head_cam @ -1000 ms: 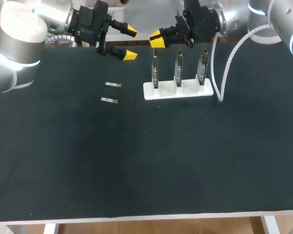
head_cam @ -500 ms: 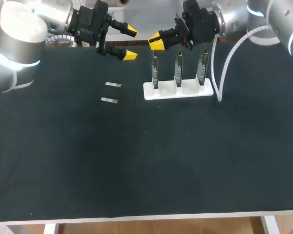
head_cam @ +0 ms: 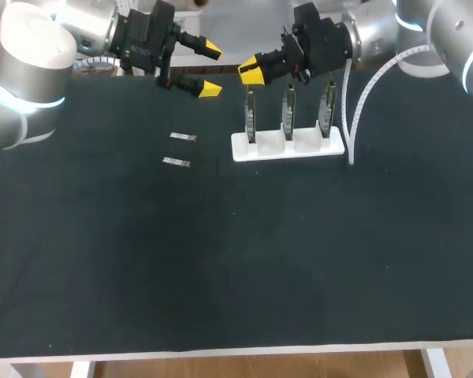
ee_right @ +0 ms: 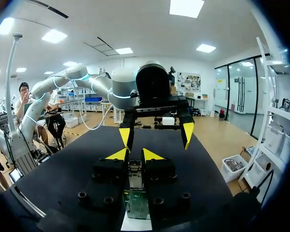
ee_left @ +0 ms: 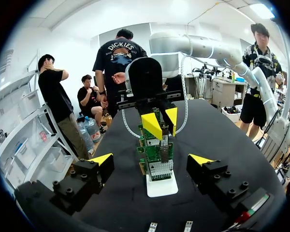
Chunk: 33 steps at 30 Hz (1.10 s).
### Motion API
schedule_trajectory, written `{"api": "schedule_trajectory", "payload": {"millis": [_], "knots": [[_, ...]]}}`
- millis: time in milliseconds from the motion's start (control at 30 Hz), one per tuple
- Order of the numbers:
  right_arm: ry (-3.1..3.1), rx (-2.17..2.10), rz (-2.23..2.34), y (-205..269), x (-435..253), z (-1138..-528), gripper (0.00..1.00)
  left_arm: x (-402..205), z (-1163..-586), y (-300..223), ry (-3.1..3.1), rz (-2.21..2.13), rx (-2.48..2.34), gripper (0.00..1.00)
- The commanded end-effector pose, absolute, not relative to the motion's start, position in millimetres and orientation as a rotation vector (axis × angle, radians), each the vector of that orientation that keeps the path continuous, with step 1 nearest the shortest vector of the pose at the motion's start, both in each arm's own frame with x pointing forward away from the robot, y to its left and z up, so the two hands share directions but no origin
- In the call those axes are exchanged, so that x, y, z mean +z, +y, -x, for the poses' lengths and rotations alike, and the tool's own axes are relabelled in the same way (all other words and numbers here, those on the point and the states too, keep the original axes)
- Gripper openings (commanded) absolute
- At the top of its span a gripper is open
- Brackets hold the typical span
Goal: Pick up the optical module with the left hand, and insert it into the network port with the right hand.
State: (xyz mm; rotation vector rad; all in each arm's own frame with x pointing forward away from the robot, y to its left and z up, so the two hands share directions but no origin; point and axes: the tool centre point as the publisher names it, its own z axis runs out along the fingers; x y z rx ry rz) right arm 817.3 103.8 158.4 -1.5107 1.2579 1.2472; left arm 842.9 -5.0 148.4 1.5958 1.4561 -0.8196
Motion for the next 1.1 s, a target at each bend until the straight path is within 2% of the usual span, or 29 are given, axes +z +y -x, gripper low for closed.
{"api": "schedule_trajectory", "payload": {"millis": [33,67,133,167,1100], "knots": [[1.238,1.282,1.544,105.0,157.4,-825.2,0.0,148.4,-844.2,-5.3,1.455,-1.6,-0.82,1.0],[1.242,1.279,1.545,105.0,157.6,-825.1,0.0,148.4,-844.2,-5.3,1.455,-1.6,-0.82,1.0],[1.242,1.279,1.545,105.0,157.6,-825.1,0.71,148.4,-844.2,-5.3,1.455,-1.6,-0.82,1.0],[1.242,1.279,1.545,105.0,157.6,-825.1,1.0,148.4,-844.2,-5.3,1.455,-1.6,-0.82,1.0],[1.242,1.279,1.545,105.0,157.6,-825.1,1.0,148.4,-844.2,-5.3,1.455,-1.6,-0.82,1.0]]}}
